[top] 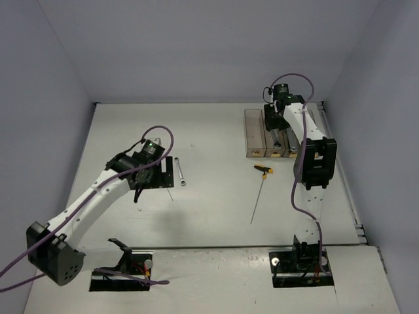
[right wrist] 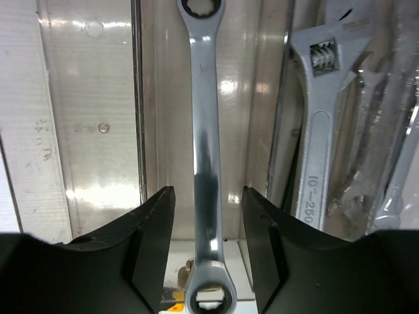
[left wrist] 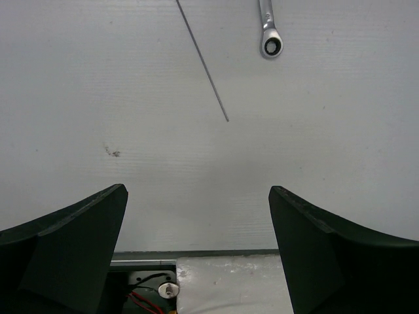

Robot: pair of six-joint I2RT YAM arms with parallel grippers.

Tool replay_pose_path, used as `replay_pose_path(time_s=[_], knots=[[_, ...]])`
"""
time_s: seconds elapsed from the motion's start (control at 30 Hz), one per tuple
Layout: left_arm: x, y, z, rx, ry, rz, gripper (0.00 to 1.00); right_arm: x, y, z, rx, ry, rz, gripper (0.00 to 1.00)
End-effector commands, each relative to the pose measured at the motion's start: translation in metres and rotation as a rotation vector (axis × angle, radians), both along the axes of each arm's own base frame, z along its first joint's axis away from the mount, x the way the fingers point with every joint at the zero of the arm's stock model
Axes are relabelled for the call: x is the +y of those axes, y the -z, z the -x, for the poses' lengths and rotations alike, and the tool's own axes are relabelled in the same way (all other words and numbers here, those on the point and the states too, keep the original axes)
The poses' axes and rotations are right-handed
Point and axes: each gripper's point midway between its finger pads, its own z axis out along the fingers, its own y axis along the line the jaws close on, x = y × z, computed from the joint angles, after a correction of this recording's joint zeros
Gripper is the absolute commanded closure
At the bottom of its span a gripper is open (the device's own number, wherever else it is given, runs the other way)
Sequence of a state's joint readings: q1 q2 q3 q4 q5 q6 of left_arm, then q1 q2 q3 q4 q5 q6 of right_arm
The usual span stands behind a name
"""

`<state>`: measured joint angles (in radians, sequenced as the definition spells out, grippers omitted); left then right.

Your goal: Sort the tools into containers

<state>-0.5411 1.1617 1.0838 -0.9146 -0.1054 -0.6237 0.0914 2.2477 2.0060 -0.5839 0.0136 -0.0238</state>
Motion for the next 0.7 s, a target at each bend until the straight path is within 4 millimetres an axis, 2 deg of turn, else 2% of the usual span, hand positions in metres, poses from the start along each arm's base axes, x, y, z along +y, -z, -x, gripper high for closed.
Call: replay_pose_path(time_s=[0.0, 0.07, 0.13, 0.17, 0.2, 0.27, 0.33, 0.43, 0.53, 0.67], knots=[[-0.025, -0.006, -0.041, -0.009, -0.066, 0.043, 0.13, -0.004, -0.114, -0.005, -0.250, 0.049, -0.012, 0.57], [-0.033, -0.004, -0.056, -0.008, -0.086, 0.048, 0.13, -0.004, -0.140, 0.006, -0.297, 0.078, -0.039, 0.57], [-0.042, 0.012, -0.072, 0.024, -0.108, 0.034, 0.13, 0.000, -0.145, 0.025, -0.297, 0.101, -0.075, 0.56], [-0.045, 0.015, -0.078, 0.023, -0.117, 0.030, 0.13, 0.003, -0.163, 0.035, -0.329, 0.099, -0.091, 0.56], [-0.049, 0.022, -0.086, 0.034, -0.122, 0.022, 0.13, 0.005, -0.166, 0.046, -0.332, 0.095, -0.100, 0.56], [-0.056, 0.023, -0.100, 0.030, -0.127, 0.022, 0.14, 0.008, -0.170, 0.058, -0.336, 0.090, -0.110, 0.56], [-0.061, 0.052, -0.115, 0.088, -0.139, -0.027, 0.19, 0.011, -0.174, 0.088, -0.347, 0.077, -0.131, 0.56], [-0.065, 0.076, -0.130, 0.136, -0.151, -0.054, 0.23, 0.018, -0.176, 0.109, -0.359, 0.047, -0.169, 0.56], [-0.064, 0.089, -0.142, 0.154, -0.171, -0.061, 0.31, 0.020, -0.183, 0.134, -0.383, 0.030, -0.187, 0.56], [-0.063, 0.101, -0.154, 0.179, -0.186, -0.041, 0.38, 0.018, -0.171, 0.156, -0.363, 0.028, -0.190, 0.55]])
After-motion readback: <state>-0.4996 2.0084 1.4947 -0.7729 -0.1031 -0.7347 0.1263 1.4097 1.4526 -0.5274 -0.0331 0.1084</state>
